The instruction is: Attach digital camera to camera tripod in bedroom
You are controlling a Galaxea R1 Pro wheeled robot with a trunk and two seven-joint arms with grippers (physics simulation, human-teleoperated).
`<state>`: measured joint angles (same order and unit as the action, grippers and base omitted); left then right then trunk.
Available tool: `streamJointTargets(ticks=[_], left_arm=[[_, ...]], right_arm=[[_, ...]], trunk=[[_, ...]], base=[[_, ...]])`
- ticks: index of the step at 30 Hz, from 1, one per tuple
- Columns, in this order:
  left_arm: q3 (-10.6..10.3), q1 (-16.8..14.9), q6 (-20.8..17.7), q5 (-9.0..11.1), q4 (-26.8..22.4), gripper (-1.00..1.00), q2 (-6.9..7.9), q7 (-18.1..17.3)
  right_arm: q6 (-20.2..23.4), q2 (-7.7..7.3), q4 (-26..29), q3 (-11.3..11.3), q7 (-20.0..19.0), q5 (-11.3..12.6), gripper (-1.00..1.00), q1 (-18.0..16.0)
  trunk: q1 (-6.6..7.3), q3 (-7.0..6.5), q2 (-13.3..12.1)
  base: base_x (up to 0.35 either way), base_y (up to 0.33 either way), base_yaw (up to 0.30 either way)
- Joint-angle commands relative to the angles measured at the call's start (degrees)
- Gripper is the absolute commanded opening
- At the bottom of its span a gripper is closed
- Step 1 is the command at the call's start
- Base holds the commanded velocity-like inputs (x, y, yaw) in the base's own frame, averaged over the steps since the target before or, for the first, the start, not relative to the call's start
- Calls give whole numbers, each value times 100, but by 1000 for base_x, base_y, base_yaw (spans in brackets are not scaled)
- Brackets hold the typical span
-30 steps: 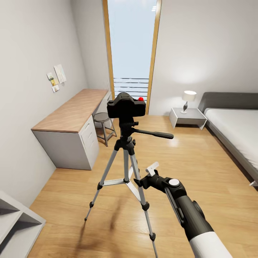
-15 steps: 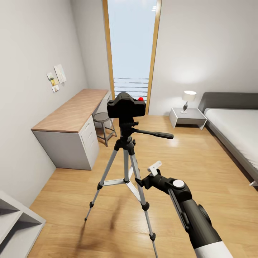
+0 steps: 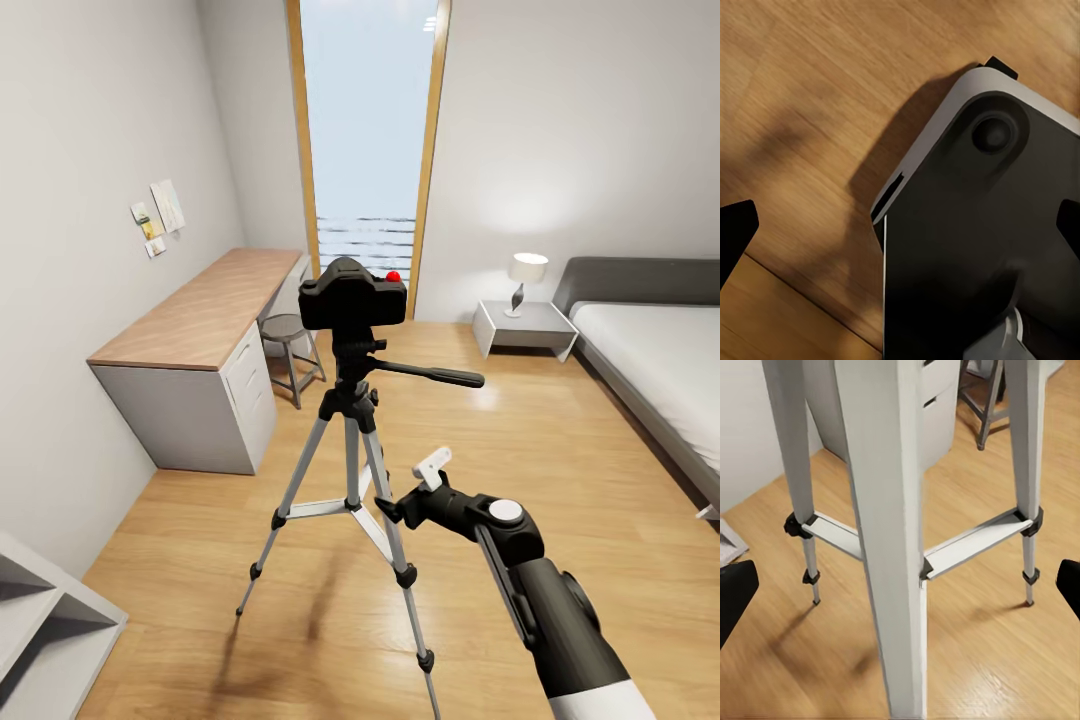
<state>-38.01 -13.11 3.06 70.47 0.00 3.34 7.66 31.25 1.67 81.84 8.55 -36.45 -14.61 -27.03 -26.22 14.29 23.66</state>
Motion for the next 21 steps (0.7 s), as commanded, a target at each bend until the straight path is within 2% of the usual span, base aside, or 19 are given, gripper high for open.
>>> streamJointTargets(ticks=[1,7,9,14,17,18,21], left_arm=[[-48,-2,11,42,0,100,0,16],[-48,-2,11,38,0,100,0,16],[-48,-2,11,40,0,100,0,16],[-48,-1,11,40,0,100,0,16],[-48,0,11,40,0,100,0,16],[-48,1,11,40,0,100,0,16],[-48,0,11,40,1,100,0,16]], right_arm=[[51,-21,28,-8,-56,-58,100,-4],[493,-188,262,-17,-129,-41,100,-4],[805,-297,425,-20,-232,-35,100,-4],[1164,-540,563,-78,-571,-28,100,-4],[1262,-696,587,-252,-799,-24,100,-4],[1300,-784,577,-416,-932,-22,100,-4],[1326,-878,527,-668,-1083,-15,100,-4]], trunk=[[-3,10,10],[-3,10,10],[-3,10,10],[-3,10,10],[-3,10,10],[-3,10,10],[-3,10,10]], base=[[0,0,0],[0,0,0],[0,0,0],[0,0,0],[0,0,0],[0,0,0],[0,0,0]])
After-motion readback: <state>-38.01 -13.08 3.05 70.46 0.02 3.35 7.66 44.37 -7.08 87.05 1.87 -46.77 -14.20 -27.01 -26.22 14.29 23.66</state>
